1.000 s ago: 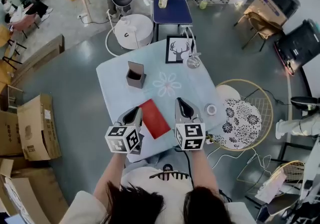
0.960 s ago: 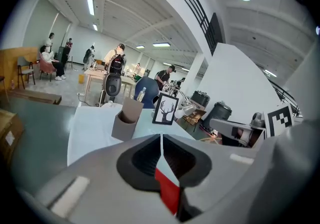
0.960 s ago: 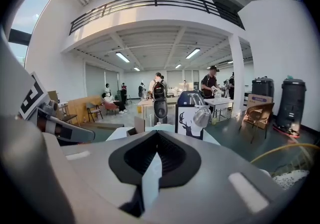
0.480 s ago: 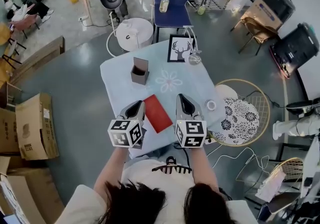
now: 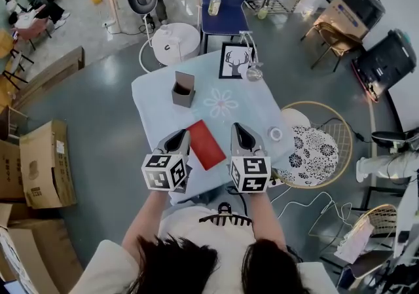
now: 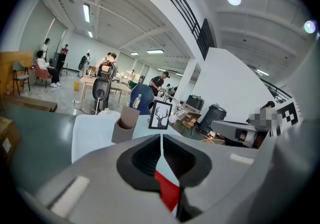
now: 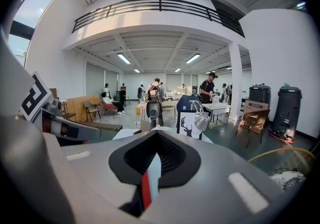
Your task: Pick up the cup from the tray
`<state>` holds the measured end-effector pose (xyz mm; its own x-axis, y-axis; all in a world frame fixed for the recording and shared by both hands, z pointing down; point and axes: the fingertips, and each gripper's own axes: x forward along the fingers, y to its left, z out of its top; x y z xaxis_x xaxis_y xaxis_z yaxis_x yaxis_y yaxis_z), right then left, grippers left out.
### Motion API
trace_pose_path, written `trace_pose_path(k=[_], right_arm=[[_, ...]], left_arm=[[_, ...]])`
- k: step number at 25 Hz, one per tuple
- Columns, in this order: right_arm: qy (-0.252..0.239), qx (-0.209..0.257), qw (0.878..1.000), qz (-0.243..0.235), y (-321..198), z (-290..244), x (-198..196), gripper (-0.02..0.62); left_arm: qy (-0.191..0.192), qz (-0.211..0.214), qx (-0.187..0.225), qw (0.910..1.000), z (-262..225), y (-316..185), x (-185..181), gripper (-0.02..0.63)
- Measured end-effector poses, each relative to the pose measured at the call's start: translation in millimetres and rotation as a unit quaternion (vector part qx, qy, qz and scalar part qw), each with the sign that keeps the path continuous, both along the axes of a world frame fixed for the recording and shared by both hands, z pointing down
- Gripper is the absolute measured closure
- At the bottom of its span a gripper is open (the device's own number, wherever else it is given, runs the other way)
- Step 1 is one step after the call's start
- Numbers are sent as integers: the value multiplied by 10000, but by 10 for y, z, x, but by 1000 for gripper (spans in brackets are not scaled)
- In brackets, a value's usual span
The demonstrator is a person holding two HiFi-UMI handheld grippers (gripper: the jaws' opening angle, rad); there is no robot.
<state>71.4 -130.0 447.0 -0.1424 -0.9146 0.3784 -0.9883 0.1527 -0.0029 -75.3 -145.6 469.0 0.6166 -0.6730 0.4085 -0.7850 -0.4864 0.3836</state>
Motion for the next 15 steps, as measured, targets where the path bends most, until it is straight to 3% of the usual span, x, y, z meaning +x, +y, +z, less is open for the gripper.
trace_pose_path(k=[15], right_arm=[[149,-114,9998,-33,43,92,-22,571]], left_arm=[[-6,-70,38,10000,-13,5,49,595]])
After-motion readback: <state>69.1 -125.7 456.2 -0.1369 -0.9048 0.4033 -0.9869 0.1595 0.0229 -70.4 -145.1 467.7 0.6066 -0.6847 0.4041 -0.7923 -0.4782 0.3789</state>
